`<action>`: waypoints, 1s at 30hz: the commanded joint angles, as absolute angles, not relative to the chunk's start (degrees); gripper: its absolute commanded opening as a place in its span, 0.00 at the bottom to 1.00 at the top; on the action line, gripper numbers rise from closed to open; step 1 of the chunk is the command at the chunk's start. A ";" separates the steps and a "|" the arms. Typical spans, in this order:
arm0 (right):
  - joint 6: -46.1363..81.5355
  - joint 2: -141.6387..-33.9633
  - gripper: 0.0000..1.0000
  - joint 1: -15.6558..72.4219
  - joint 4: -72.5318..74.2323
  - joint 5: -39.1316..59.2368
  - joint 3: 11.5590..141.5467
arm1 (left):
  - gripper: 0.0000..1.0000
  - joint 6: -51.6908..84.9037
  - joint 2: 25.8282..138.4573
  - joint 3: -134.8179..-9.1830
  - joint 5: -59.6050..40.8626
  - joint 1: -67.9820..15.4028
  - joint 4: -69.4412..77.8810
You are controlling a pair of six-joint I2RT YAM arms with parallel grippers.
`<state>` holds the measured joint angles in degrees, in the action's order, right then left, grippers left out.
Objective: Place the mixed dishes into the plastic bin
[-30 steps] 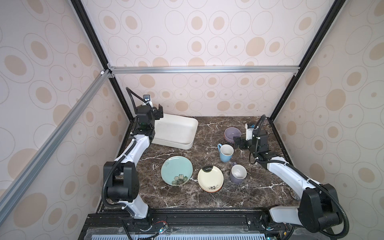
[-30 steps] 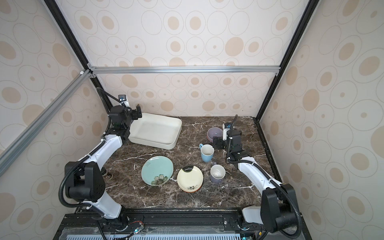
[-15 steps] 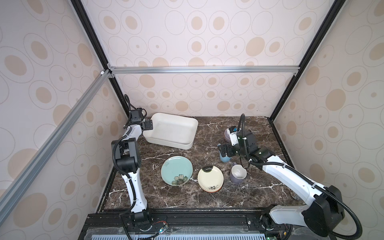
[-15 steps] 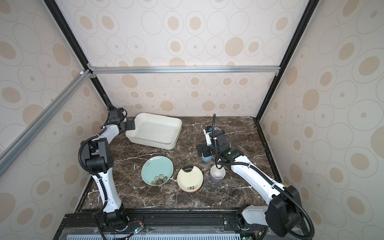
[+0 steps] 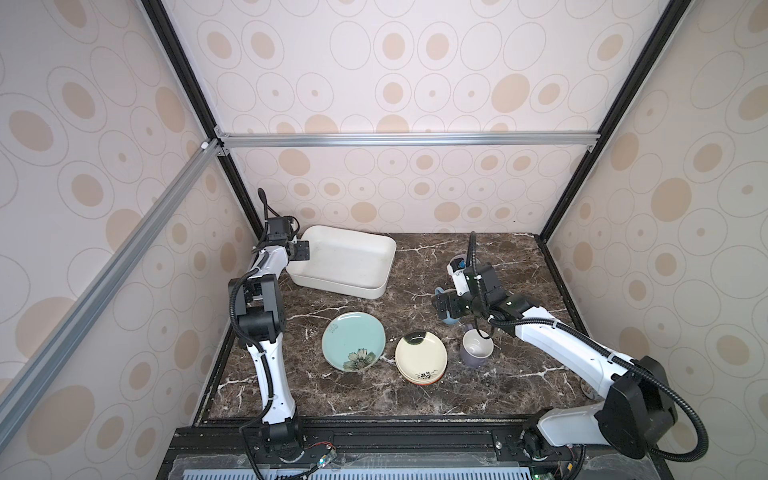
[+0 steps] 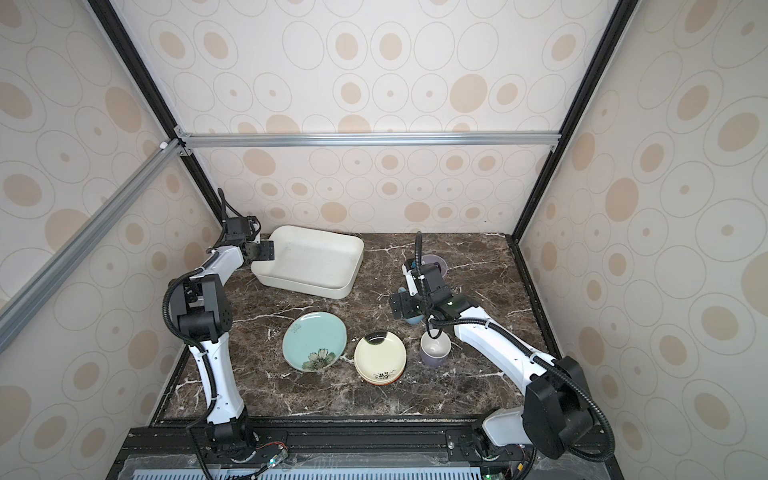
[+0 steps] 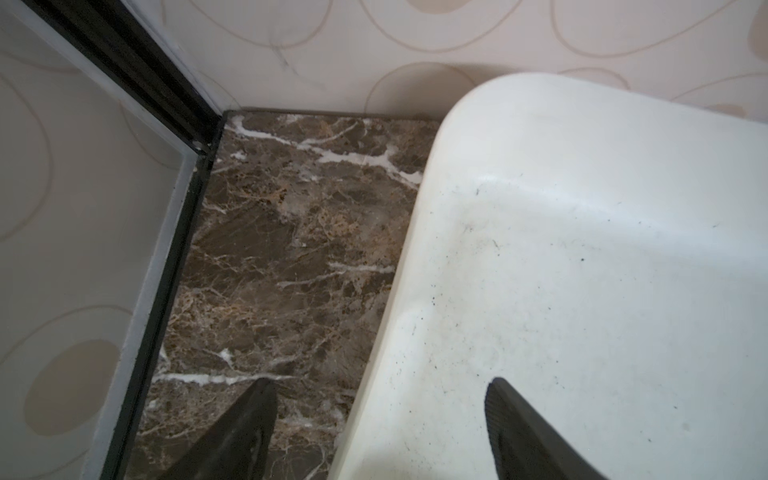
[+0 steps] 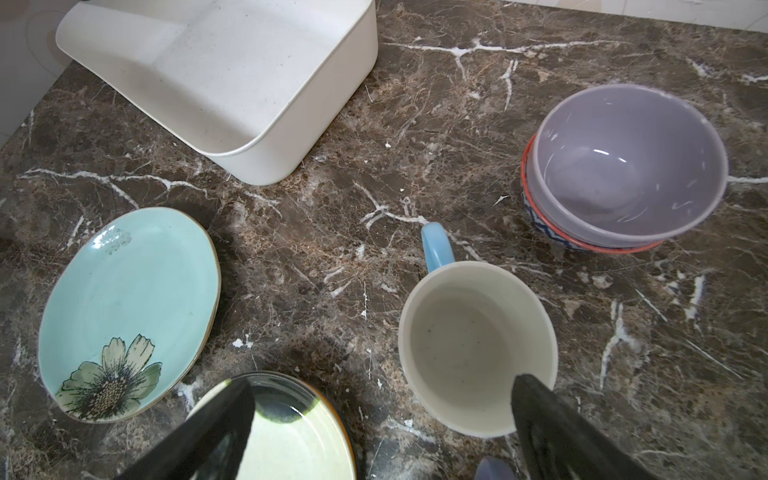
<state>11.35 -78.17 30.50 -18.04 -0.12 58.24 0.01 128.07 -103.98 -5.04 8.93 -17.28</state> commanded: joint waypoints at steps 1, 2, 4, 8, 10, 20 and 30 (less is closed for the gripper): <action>11.95 -77.85 1.00 31.18 -18.64 0.27 59.33 | 0.77 -0.13 126.66 -102.11 -6.37 8.91 -18.47; 11.95 -77.45 1.00 31.28 -18.59 0.18 58.82 | 0.76 0.00 126.49 -101.48 -6.46 8.89 -18.40; 11.95 -76.47 1.00 31.24 -18.29 0.00 57.76 | 0.72 0.17 126.39 -100.69 -6.95 8.96 -18.61; 11.78 -74.85 1.00 31.20 -17.84 -0.44 55.92 | 0.57 1.40 125.31 -99.10 -8.15 8.67 -20.09; 11.72 -74.46 1.00 31.27 -17.43 -0.27 55.24 | 0.46 2.29 123.91 -97.29 -8.75 8.39 -20.32; 11.89 -73.89 1.00 31.21 -16.17 1.19 53.15 | 0.21 2.47 114.32 -84.11 -6.51 4.52 -19.27; 11.68 -69.08 1.00 31.27 -16.21 0.70 50.30 | 0.09 0.15 112.16 -82.22 -4.03 2.77 -21.42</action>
<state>11.51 -70.76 30.85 -16.25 0.47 51.44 2.72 114.26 -82.94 -4.80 2.87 -19.03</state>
